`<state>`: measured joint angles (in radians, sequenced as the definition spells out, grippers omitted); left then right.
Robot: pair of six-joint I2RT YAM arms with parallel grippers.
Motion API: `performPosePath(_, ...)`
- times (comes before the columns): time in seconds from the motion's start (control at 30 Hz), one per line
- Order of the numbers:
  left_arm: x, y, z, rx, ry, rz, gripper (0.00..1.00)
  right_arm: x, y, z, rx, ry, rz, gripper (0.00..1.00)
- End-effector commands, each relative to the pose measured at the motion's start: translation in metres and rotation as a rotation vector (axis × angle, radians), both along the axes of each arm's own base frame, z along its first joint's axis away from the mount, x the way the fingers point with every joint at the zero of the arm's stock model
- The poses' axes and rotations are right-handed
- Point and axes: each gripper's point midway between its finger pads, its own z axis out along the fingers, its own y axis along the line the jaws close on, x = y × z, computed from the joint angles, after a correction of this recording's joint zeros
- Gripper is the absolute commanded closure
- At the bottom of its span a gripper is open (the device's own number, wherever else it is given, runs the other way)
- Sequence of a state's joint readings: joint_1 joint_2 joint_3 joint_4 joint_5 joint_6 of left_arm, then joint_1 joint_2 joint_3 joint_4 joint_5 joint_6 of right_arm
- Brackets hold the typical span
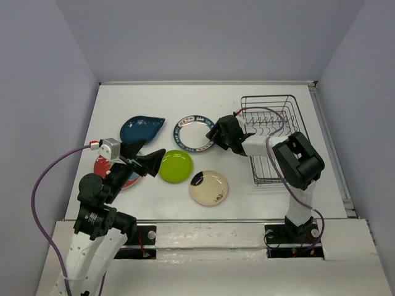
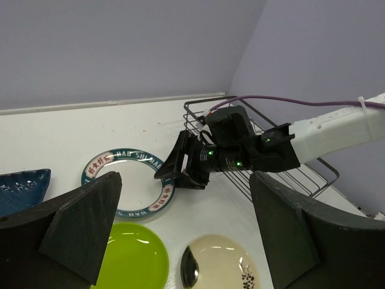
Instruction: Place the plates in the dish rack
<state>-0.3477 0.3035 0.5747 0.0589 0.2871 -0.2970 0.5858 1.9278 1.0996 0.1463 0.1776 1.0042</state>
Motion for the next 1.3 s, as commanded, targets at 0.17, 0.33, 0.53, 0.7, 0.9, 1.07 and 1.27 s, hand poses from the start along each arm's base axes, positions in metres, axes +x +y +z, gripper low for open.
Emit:
performPosePath(0.17,-0.011,0.001,0.03,-0.019,-0.091,-0.012,0.01,0.011,0.029,0.002,0.001,-0.026,0.008,0.61)
performPosePath(0.33,-0.011,0.002,0.03,-0.018,-0.089,-0.009,0.01,0.01,0.035,0.035,-0.03,-0.12,0.021,0.85)
performPosePath(0.53,-0.012,0.001,0.031,-0.019,-0.092,-0.012,0.01,0.01,0.024,0.115,-0.127,-0.332,-0.003,0.93)
performPosePath(0.7,-0.012,0.001,0.03,-0.019,-0.091,-0.012,0.01,0.011,-0.024,0.179,-0.311,-0.48,-0.103,0.93)
performPosePath(0.9,-0.015,0.001,0.033,-0.025,-0.104,-0.019,0.01,-0.009,-0.117,0.277,-0.605,-0.631,-0.261,0.93)
performPosePath(1.07,-0.022,0.0,0.036,-0.033,-0.118,-0.035,0.01,-0.022,-0.223,0.317,-0.865,-0.596,-0.427,0.93)
performPosePath(1.27,-0.032,-0.003,0.041,-0.044,-0.144,-0.064,0.01,-0.038,-0.328,0.32,-1.093,-0.447,-0.584,0.93)
